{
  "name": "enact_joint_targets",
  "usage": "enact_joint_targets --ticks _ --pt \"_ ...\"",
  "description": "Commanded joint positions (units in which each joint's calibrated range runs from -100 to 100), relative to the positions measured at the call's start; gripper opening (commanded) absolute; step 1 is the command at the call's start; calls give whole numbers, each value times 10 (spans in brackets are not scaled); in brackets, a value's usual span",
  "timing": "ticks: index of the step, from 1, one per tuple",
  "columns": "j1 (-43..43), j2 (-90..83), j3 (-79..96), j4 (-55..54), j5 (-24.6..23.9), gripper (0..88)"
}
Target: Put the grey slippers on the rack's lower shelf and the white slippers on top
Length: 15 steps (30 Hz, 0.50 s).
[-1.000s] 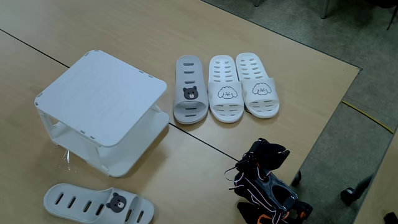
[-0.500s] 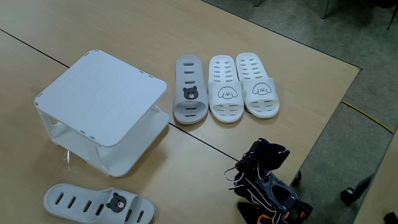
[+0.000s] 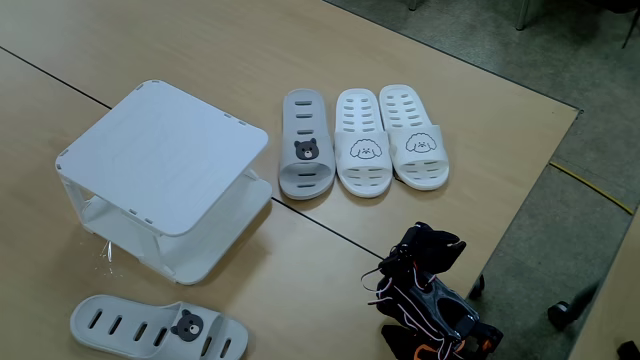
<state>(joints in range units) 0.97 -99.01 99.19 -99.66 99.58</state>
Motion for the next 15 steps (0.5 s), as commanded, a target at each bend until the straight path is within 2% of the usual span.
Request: enact_joint_targets --ticks 1,5,11,15 --pt "9 2 6 3 4 6" --pt "6 116 2 5 4 6" --pt "9 337 -117 5 4 6" --pt "8 454 -69 7 4 6"
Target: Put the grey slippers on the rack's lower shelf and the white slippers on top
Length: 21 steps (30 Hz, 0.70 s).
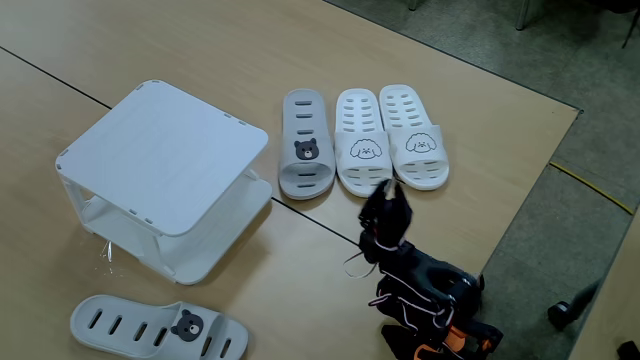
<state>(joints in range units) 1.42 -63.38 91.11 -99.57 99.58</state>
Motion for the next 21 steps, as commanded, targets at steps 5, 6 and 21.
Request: enact_joint_targets --ticks 5,6,21 --pt "-2 254 77 5 4 6" --pt "-1 280 76 5 4 6" --pt "-66 716 76 7 4 7"
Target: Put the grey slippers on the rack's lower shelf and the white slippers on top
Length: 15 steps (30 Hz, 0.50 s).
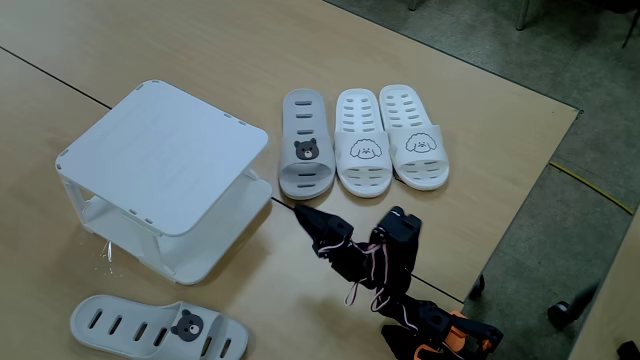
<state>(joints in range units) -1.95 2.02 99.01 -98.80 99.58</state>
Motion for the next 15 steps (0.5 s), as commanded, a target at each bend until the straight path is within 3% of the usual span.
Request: enact_joint_targets --ticks 1,11,15 --pt "-47 76 -6 -1 4 7" --pt "-315 167 -29 0 4 8" --pt "-375 233 -51 0 4 13"
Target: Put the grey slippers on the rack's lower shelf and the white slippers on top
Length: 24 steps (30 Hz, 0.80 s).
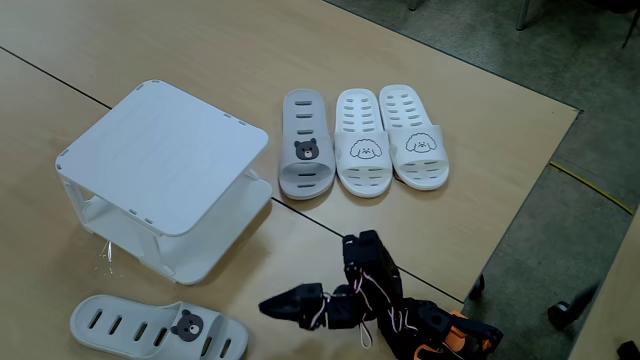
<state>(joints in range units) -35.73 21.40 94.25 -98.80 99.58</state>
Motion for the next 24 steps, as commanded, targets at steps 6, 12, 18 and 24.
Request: enact_joint_targets --ticks 6,12,18,24 --pt "-56 89 -69 -2 4 99" --pt "-51 90 -135 0 4 108" --pt "-50 91 -152 10 4 168" --pt "-49 83 -181 51 4 169"
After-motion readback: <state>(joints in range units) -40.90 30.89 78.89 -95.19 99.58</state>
